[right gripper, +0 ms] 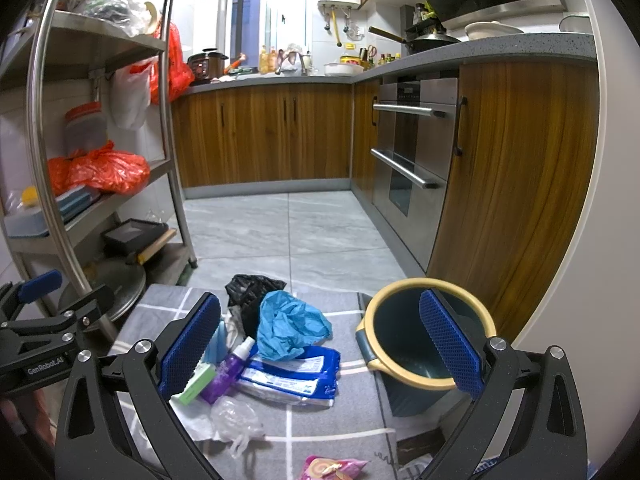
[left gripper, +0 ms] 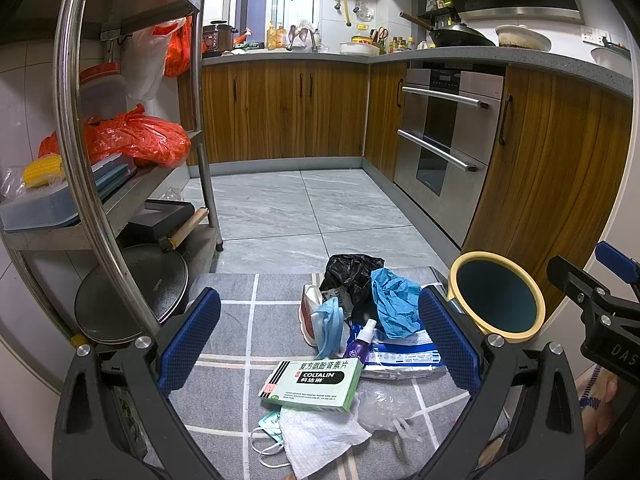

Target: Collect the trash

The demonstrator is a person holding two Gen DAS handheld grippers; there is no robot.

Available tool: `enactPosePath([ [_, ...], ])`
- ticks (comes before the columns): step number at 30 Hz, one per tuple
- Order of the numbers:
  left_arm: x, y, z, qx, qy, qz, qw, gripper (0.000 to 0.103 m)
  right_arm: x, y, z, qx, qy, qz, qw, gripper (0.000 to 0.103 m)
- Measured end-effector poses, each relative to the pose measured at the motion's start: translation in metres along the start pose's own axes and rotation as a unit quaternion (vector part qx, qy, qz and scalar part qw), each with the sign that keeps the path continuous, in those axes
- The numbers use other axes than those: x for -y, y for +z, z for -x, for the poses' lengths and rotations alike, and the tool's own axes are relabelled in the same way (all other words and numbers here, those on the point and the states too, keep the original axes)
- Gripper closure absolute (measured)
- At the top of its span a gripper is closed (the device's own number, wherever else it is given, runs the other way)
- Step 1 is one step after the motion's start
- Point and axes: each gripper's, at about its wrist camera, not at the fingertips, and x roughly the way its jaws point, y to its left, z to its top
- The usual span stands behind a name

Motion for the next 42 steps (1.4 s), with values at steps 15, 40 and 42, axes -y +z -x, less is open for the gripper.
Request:
enactPosePath([
  [15, 0.000, 0.000, 0.000, -0.001, 0.000, 0.000, 1.0000, 0.005, 0.000, 0.000, -0.001, -0.004, 0.000, 0.000, 1.000, 0.004],
  [40, 0.000, 0.000, -0.001, -0.002, -0.001, 0.001, 1.0000, 0.005, 0.000, -0.012, -0.011, -0.016, 0.001, -0.002, 1.000, 0.004],
  [42, 0.000, 0.000, -0.001, -0.002, -0.001, 0.001, 1.0000, 0.005, 0.000, -0.012, -0.011, -0.015, 0.002, -0.002, 1.000, 0.004],
])
